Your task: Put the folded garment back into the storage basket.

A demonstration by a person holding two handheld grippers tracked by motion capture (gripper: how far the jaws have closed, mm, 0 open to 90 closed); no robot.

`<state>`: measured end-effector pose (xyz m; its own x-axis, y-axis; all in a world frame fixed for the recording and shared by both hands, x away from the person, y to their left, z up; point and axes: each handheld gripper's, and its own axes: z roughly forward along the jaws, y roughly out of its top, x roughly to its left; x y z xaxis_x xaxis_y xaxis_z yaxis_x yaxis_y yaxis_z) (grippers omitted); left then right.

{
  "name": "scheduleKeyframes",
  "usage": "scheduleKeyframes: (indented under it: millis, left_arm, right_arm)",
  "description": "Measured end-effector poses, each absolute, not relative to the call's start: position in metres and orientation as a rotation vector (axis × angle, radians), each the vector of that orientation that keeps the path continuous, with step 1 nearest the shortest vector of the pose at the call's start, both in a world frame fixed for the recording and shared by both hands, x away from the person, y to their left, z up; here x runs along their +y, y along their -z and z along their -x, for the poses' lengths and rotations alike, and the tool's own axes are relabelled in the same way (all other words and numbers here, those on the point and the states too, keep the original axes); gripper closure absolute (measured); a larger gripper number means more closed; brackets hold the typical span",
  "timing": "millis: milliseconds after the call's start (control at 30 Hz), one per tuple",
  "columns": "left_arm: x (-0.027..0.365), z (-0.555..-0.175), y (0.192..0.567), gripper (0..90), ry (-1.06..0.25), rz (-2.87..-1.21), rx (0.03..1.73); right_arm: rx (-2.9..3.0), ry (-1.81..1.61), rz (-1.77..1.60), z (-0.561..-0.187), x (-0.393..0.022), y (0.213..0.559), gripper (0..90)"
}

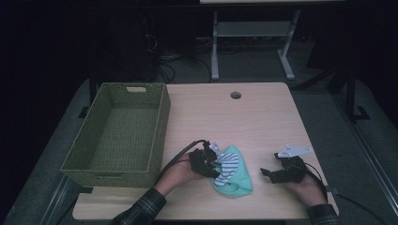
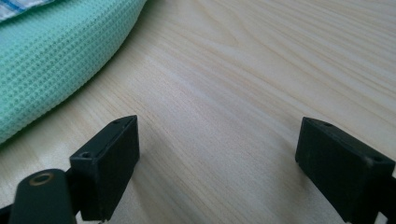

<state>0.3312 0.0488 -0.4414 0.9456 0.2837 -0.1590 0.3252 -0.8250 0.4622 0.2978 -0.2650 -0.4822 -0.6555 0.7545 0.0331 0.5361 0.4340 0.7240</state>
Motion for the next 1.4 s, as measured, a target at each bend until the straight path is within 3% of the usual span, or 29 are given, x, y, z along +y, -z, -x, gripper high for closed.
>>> scheduleKeyframes:
  millis: [1400]
  left_arm:
    - [0.102, -0.346, 0.33, 75.7, 0.029, -2.476, 0.504]
  right_arm:
    - [2.398, -1.039, -1.124, -0.298, -0.264, 0.482, 10.1]
